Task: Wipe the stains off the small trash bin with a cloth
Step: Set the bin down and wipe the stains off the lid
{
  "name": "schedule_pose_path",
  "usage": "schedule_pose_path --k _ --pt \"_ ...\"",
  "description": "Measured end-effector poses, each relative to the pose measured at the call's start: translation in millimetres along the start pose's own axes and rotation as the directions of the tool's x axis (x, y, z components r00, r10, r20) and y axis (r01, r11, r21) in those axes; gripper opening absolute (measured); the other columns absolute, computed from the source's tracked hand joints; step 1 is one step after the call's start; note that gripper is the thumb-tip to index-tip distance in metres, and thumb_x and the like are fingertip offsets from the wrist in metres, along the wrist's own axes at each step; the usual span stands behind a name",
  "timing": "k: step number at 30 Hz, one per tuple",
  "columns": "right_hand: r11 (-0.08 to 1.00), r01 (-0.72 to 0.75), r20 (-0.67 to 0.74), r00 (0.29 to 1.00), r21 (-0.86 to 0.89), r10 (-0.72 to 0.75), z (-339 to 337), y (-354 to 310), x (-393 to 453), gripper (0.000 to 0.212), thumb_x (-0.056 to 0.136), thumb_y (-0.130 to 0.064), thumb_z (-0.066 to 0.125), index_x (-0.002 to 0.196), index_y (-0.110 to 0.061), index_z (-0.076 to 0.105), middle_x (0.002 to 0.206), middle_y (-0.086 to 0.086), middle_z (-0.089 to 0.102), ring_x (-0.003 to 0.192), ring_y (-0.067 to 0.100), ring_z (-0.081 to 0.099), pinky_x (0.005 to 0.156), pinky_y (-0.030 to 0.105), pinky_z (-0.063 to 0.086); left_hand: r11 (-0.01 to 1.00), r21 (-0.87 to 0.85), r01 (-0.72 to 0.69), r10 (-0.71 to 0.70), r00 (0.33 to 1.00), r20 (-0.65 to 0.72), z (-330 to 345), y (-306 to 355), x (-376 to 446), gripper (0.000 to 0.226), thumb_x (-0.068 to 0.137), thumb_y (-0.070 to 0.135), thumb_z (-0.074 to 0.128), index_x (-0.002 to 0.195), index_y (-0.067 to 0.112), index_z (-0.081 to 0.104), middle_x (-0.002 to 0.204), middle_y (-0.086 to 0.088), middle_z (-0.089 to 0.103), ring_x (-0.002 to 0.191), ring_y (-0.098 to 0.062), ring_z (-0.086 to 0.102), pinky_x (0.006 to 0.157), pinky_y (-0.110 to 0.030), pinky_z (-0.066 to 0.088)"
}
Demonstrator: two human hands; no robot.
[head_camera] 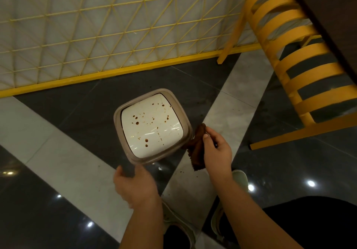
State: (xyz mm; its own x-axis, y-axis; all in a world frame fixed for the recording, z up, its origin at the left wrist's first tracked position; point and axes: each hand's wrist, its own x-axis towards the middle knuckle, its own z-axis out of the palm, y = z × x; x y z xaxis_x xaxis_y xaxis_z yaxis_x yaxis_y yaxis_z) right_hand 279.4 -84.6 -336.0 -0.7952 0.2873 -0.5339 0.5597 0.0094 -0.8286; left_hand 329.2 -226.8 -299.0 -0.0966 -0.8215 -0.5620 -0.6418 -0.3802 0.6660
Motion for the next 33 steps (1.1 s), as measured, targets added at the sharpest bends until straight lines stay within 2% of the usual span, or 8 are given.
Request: schedule_pose_path --k 2,5,7,10,15,20,27,33 --pt "0.999 -0.012 0.017 1.0 0.032 0.011 1.1 -0.5 -3.6 0.028 0.097 -0.026 0.051 0.121 -0.037 0.063 0.121 -0.009 0.061 0.105 0.014 0.059 0.089 0.036 0.054 0.91 0.234 -0.343 0.331 0.939 0.092 -14.0 20.9 -9.1 0.05 0.087 0.024 0.063 0.133 0.031 0.046 0.143 0.001 0.044 0.134 -0.022 0.038 0.114 -0.051 0.024" --pt "0.999 0.032 0.065 0.997 0.009 -0.032 3.6 -3.2 -9.8 0.026 0.096 -0.029 0.051 0.114 -0.041 0.066 0.114 -0.009 0.065 0.103 0.017 0.064 0.088 0.043 0.056 0.498 0.499 -0.71 0.587 0.699 0.408 -31.1 47.5 -6.8 0.043 0.086 0.031 0.062 0.127 0.04 0.05 0.144 0.009 0.042 0.137 -0.017 0.032 0.116 -0.046 0.01" --pt "0.996 0.087 0.076 0.993 -0.027 -0.084 5.5 -6.5 -12.3 0.027 0.097 -0.026 0.05 0.116 -0.036 0.065 0.111 -0.013 0.063 0.1 0.006 0.061 0.09 0.032 0.055 0.308 0.541 -0.782 0.592 0.603 0.534 -38.3 53.0 3.9 0.053 0.086 0.036 0.061 0.135 0.041 0.041 0.15 0.01 0.034 0.143 -0.017 0.022 0.116 -0.047 0.005" --pt "0.976 0.176 0.11 0.981 -0.127 -0.163 11.2 -15.4 -17.7 0.028 0.096 -0.03 0.053 0.123 -0.033 0.061 0.111 -0.018 0.056 0.097 -0.007 0.053 0.078 0.008 0.048 0.25 0.522 -0.816 0.548 0.563 0.618 -36.0 54.1 18.1 0.074 0.085 0.041 0.063 0.146 0.039 0.023 0.158 0.009 0.02 0.148 -0.017 0.005 0.117 -0.049 -0.001" --pt "0.947 0.234 0.13 0.969 -0.221 -0.209 16.8 -16.0 -20.2 0.04 0.09 -0.03 0.063 0.129 -0.032 0.055 0.118 -0.017 0.052 0.104 -0.001 0.05 0.089 0.014 0.041 0.115 0.56 -0.82 0.547 0.523 0.653 -19.8 63.4 38.1 0.09 0.078 0.045 0.067 0.148 0.04 0.011 0.158 0.008 0.022 0.148 -0.018 -0.003 0.115 -0.051 -0.009" --pt "0.93 0.25 0.09 0.968 -0.268 -0.234 21.3 -10.9 -15.7 0.036 0.09 -0.027 0.063 0.124 -0.035 0.054 0.104 -0.028 0.047 0.095 -0.01 0.048 0.084 0.012 0.039 0.077 0.549 -0.832 0.536 0.499 0.681 -20.2 61.5 49.3 0.091 0.073 0.044 0.07 0.147 0.041 0.015 0.156 0.008 0.027 0.148 -0.019 0.0 0.113 -0.052 -0.012" --pt "0.936 0.275 0.084 0.961 -0.219 -0.262 35.2 2.4 -41.5 0.03 0.091 -0.024 0.061 0.112 -0.041 0.046 0.112 -0.021 0.053 0.102 -0.003 0.054 0.078 0.012 0.049 0.14 0.511 -0.848 0.464 0.512 0.723 -21.1 64.0 49.0 0.093 0.072 0.034 0.073 0.147 0.038 0.018 0.155 0.01 0.022 0.145 -0.016 0.015 0.113 -0.052 -0.014" --pt "0.917 0.292 0.075 0.956 -0.27 -0.283 24.1 -15.7 -25.1 0.029 0.093 -0.026 0.059 0.111 -0.044 0.046 0.116 -0.019 0.053 0.102 -0.001 0.054 0.087 0.02 0.049 0.396 0.394 -0.829 0.435 0.547 0.715 -14.0 57.8 43.6 0.094 0.072 0.014 0.077 0.147 0.033 0.023 0.154 0.007 0.02 0.143 -0.018 0.018 0.114 -0.044 0.025"
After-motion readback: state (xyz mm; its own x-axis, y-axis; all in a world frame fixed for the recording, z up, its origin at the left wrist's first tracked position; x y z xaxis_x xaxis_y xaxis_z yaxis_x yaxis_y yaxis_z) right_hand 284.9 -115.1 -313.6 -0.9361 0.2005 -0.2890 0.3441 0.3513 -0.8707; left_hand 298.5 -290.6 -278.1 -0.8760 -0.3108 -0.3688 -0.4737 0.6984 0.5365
